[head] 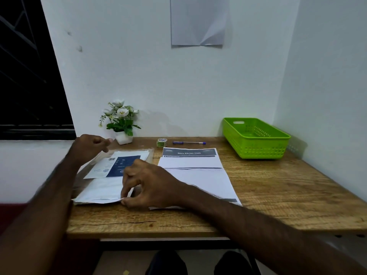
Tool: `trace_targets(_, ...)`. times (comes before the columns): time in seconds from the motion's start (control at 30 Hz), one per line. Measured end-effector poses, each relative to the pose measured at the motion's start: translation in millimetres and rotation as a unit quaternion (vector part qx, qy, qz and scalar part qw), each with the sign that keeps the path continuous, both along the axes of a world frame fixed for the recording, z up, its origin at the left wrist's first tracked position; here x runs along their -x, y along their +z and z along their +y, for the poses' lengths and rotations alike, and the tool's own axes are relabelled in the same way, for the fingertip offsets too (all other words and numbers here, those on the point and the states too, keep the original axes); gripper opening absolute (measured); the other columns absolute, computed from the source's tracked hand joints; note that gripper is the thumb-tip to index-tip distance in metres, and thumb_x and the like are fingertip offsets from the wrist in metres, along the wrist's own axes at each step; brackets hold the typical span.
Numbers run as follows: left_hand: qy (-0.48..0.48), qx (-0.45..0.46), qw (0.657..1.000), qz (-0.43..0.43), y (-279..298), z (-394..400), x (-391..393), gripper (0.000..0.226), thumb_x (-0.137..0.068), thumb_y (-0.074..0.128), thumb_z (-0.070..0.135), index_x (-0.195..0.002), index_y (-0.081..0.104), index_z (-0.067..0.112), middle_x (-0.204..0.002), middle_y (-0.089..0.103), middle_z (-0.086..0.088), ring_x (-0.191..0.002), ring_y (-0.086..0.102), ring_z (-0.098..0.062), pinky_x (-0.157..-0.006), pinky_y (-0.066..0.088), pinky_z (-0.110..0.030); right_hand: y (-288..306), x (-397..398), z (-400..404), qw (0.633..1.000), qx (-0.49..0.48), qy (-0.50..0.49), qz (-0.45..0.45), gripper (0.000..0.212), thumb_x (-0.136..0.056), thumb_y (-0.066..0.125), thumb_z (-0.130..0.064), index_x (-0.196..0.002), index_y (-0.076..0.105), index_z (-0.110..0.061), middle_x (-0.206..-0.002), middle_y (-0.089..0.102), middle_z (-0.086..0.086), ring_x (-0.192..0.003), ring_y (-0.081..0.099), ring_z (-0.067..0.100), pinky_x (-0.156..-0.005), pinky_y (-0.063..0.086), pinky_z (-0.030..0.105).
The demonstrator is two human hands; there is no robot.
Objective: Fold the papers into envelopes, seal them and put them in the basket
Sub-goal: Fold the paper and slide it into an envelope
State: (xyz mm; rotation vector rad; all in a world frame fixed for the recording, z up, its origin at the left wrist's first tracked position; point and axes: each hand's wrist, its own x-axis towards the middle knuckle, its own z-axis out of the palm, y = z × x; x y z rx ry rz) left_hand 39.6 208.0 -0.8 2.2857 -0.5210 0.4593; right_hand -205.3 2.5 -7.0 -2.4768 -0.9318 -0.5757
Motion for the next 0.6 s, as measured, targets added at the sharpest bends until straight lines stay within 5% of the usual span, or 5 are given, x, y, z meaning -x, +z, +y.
trace_targets(0.13, -0.003, 0.003, 1.0, 0.004, -0.7, -0.9, -0.9, 0.043, -0.091, 0.066, 0.059, -0.064, 0.077, 0.028, -0.066, 0.072, 0.018, -0.073, 0.064, -0.004, -0.07, 0.044, -0.025, -1.3, 0.9, -0.9, 1.0, -0.001, -0.019, 0.012, 0.007, -0.089, 0.077, -0.027, -0.091, 0.076, -0.02, -0.087, 0.067, -0.009, -0.086, 0.054, 0.007, -0.068, 0.052, 0.038)
trace_targets(0.43, -0.021, -0.013, 1.0, 0.006, -2.4, -4.4, -0.5, 0.041, -0.092, 0.065, 0.06, -0.072, 0.08, 0.027, -0.07, 0.076, 0.012, -0.076, 0.067, -0.009, -0.075, 0.05, -0.033, 5.5, -7.9, -6.2, 0.975, -0.211, -0.073, 0.007, 0.012, -0.095, 0.072, -0.023, -0.1, 0.072, -0.012, -0.09, 0.075, -0.001, -0.081, 0.069, 0.011, -0.071, 0.056, 0.044)
trace_targets(0.6, -0.021, -0.023, 1.0, 0.0, -3.2, -3.8, -3.0, 0.04, -0.093, 0.064, 0.058, -0.072, 0.08, 0.027, -0.068, 0.075, 0.012, -0.073, 0.069, -0.012, -0.075, 0.051, -0.032, 7.7, -5.3, -5.5, 0.976, -0.206, -0.051, 0.047, 0.011, -0.09, 0.076, -0.021, -0.095, 0.076, -0.011, -0.093, 0.076, -0.002, -0.08, 0.068, 0.015, -0.074, 0.057, 0.047)
